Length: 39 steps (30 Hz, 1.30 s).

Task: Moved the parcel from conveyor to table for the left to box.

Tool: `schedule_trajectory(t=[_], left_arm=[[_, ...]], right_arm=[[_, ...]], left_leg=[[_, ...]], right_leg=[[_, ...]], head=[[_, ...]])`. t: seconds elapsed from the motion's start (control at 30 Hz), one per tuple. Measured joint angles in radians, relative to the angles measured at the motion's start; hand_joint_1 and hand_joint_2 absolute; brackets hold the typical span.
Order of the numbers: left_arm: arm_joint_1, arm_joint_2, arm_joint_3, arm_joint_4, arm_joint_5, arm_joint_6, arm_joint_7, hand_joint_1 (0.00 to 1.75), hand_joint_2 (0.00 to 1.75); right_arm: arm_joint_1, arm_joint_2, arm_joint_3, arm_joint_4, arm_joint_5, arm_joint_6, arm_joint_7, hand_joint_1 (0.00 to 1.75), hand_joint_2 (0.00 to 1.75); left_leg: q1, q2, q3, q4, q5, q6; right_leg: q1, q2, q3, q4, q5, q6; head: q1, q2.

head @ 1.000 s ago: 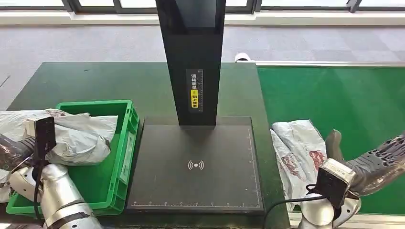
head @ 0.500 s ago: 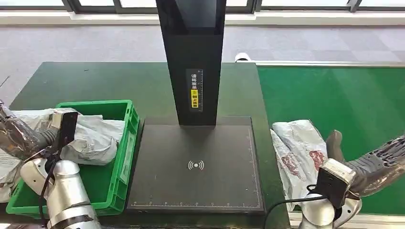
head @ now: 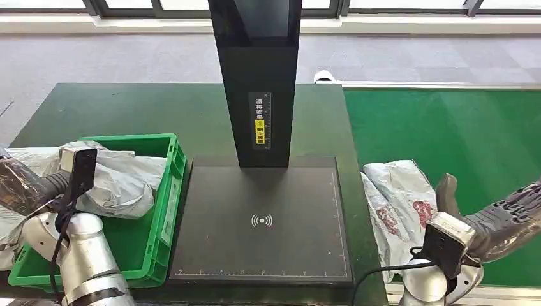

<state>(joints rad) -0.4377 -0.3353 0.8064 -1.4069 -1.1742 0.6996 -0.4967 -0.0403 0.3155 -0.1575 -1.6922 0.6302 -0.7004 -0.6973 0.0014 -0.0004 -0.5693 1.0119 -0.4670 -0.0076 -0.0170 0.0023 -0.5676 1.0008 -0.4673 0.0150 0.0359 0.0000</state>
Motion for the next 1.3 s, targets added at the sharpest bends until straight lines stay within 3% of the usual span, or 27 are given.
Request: schedule_trajectory(t=[0.47,1.17,1.3], left_arm=[[0.013,0.045,-0.083,0.121,-0.115,-0.001,0.167,0.00,1.75],[0.020,0.098,-0.174,0.169,-0.133,-0.003,0.251,0.00,1.75],[0.023,0.133,-0.207,0.239,-0.307,-0.116,0.452,0.00,1.75]], right_arm=[[0.003,0.000,-0.014,0.000,0.006,0.000,0.000,0.00,1.75],[0.004,0.000,-0.017,0.000,0.001,0.000,0.000,0.00,1.75],[0.005,0.000,-0.024,0.000,-0.004,0.000,0.000,0.00,1.75]], left_leg=[[0.000,0.000,0.000,0.000,0.000,0.000],[0.000,0.000,0.000,0.000,0.000,0.000],[0.000,0.000,0.000,0.000,0.000,0.000]], right_leg=[[0.000,0.000,0.000,0.000,0.000,0.000],[0.000,0.000,0.000,0.000,0.000,0.000],[0.000,0.000,0.000,0.000,0.000,0.000]], head=[[0.000,0.000],[0.000,0.000],[0.000,0.000]])
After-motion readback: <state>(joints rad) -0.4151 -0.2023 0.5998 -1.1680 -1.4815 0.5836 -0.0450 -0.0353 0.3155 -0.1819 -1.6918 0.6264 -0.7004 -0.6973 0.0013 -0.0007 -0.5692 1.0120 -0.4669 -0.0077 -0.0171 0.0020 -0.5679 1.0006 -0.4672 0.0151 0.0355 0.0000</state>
